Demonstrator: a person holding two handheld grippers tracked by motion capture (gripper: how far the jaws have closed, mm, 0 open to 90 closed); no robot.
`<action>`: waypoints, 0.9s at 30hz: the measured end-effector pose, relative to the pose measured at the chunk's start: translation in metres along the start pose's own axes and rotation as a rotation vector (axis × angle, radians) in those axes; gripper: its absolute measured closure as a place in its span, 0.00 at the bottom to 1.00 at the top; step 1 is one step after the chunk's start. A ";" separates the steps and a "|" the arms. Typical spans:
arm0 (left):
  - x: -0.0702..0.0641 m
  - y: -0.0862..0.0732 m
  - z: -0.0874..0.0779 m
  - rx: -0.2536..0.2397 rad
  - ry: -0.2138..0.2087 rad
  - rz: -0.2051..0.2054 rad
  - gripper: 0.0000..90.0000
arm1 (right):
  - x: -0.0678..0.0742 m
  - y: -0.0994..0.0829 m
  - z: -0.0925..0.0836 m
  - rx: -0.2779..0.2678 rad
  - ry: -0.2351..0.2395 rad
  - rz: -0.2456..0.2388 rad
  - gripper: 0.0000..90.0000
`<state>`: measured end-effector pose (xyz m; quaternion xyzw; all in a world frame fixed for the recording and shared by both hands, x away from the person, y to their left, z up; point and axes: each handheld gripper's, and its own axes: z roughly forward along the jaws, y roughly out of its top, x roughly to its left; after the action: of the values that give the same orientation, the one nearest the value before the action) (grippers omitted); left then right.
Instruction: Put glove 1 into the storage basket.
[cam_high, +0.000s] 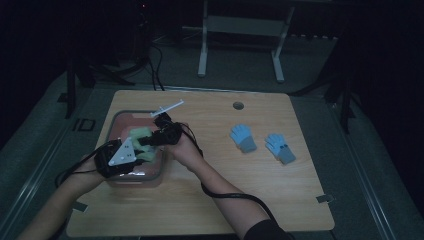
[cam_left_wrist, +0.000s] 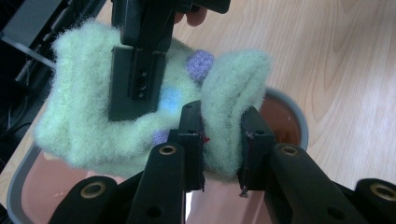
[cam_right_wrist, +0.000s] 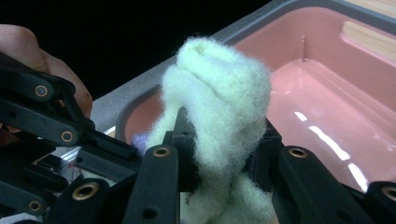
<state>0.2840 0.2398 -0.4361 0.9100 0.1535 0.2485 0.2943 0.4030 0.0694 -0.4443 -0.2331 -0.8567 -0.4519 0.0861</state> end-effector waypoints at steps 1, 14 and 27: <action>0.001 -0.003 0.000 0.004 -0.007 0.001 0.83 | 0.000 0.000 0.004 0.000 0.001 0.003 0.78; 0.011 -0.032 0.029 0.044 -0.030 -0.018 0.83 | -0.014 -0.004 0.044 0.072 -0.045 0.029 0.78; 0.028 -0.038 0.058 0.115 -0.077 -0.031 0.83 | -0.027 0.004 0.071 0.202 -0.181 0.024 0.77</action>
<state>0.3340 0.2546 -0.4901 0.9318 0.1703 0.1994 0.2510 0.4328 0.1202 -0.4916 -0.2735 -0.8993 -0.3392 0.0367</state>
